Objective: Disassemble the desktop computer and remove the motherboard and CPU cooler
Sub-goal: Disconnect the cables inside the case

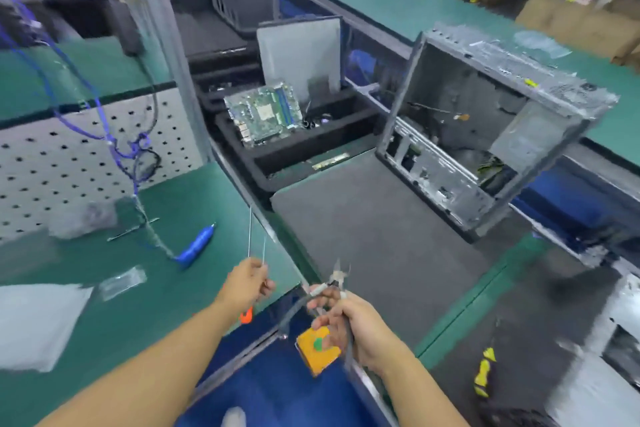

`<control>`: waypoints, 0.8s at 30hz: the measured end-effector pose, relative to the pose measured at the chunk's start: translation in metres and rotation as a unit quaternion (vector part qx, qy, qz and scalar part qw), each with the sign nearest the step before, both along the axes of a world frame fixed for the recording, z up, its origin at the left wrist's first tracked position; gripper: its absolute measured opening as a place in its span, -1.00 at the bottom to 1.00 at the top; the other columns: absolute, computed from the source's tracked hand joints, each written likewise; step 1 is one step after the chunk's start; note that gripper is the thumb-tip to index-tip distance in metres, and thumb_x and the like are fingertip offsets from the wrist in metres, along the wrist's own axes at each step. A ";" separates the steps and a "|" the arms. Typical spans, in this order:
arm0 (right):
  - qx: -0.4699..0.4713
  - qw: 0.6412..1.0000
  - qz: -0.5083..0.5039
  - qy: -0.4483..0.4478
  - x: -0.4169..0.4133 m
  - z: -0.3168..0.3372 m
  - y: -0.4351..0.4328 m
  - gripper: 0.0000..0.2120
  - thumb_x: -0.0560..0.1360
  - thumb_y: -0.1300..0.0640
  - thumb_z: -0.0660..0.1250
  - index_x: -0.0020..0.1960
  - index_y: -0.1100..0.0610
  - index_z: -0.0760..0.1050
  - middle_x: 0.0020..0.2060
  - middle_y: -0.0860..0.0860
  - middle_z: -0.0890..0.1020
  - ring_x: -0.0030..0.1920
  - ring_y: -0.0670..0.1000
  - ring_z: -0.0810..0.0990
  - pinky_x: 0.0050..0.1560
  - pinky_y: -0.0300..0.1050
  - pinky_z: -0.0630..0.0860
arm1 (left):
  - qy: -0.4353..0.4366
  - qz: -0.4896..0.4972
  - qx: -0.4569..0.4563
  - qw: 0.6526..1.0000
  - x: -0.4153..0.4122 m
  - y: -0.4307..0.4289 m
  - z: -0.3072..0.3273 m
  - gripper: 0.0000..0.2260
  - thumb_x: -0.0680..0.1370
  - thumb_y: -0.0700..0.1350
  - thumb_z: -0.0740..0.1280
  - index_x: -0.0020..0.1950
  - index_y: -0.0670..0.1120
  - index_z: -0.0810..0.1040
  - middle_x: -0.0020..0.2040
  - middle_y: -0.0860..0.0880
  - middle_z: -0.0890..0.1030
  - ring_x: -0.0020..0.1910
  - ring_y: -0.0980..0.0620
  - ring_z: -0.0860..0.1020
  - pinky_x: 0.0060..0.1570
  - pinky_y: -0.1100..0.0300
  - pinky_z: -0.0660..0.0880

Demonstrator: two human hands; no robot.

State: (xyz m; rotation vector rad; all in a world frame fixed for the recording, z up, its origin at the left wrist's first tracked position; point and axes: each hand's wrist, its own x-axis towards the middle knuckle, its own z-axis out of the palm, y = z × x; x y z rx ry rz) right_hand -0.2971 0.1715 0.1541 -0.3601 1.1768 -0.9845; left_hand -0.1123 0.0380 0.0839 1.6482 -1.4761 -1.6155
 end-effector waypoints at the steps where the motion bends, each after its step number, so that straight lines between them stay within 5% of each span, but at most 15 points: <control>1: 0.015 1.000 0.003 0.002 0.014 -0.005 -0.011 -0.59 0.47 0.47 0.01 0.22 0.34 0.47 -0.07 0.17 0.61 -0.29 0.11 0.55 -0.52 -0.15 0.47 | -0.025 0.013 0.015 0.999 0.022 -0.010 -0.010 -0.90 0.66 -0.20 0.21 -0.05 -0.12 0.46 -0.29 -0.12 0.64 -0.34 -0.08 0.55 -0.28 0.15 0.44; 9: 0.091 0.994 -0.004 0.065 0.076 -0.034 -0.065 -0.67 0.55 0.40 0.05 0.20 0.30 0.49 -0.06 0.13 0.61 -0.29 0.05 0.56 -0.46 -0.13 0.48 | -0.147 -0.044 0.050 0.987 0.074 -0.064 -0.055 -0.84 0.62 -0.12 0.21 -0.08 -0.10 0.55 -0.23 -0.07 0.71 -0.27 -0.09 0.68 -0.35 0.26 0.43; 13: 0.113 0.989 -0.017 0.098 0.088 -0.039 -0.083 -0.60 0.49 0.41 0.06 0.22 0.28 0.52 -0.07 0.09 0.60 -0.33 -0.01 0.52 -0.46 -0.16 0.42 | -0.255 -0.135 0.018 0.957 0.067 -0.072 -0.057 -0.66 0.69 0.00 0.07 -0.15 -0.11 0.50 0.04 -0.20 0.66 0.05 -0.21 0.60 -0.03 0.11 0.45; 15: 0.126 0.985 -0.018 0.117 0.095 -0.044 -0.092 -0.59 0.44 0.42 0.08 0.18 0.27 0.56 -0.10 0.06 0.55 -0.33 -0.03 0.48 -0.47 -0.18 0.39 | -0.283 -0.129 -0.009 0.950 0.069 -0.072 -0.057 -0.64 0.70 -0.01 0.05 -0.02 -0.15 0.57 0.14 -0.21 0.63 0.14 -0.20 0.55 0.11 0.09 0.41; 18: 0.135 0.982 -0.013 0.132 0.111 -0.051 -0.109 -0.65 0.41 0.42 0.09 0.08 0.29 0.55 -0.16 0.09 0.49 -0.34 -0.03 0.46 -0.47 -0.17 0.39 | -0.147 -0.083 0.000 0.986 0.081 -0.071 -0.055 -0.74 0.67 0.02 0.20 0.15 -0.09 0.61 0.18 -0.08 0.65 0.15 -0.10 0.58 0.17 0.09 0.46; 21: 0.125 0.986 -0.005 0.112 0.128 -0.059 -0.127 -0.68 0.37 0.44 0.07 -0.01 0.26 0.51 -0.20 0.14 0.48 -0.36 0.01 0.50 -0.45 -0.17 0.40 | 0.087 -0.138 0.195 0.967 0.094 -0.070 -0.047 -0.69 0.65 0.10 0.23 0.14 -0.09 0.62 0.06 -0.06 0.70 -0.05 -0.04 0.66 -0.16 0.17 0.57; 24: 0.116 0.986 0.020 0.117 0.145 -0.071 -0.145 -0.70 0.42 0.40 0.09 0.04 0.25 0.51 -0.29 0.11 0.51 -0.34 0.01 0.47 -0.41 -0.15 0.38 | 0.111 -0.180 0.194 0.958 0.109 -0.071 -0.046 -0.73 0.65 -0.04 0.29 0.12 -0.24 0.59 -0.12 -0.10 0.68 -0.27 -0.01 0.63 -0.30 0.19 0.57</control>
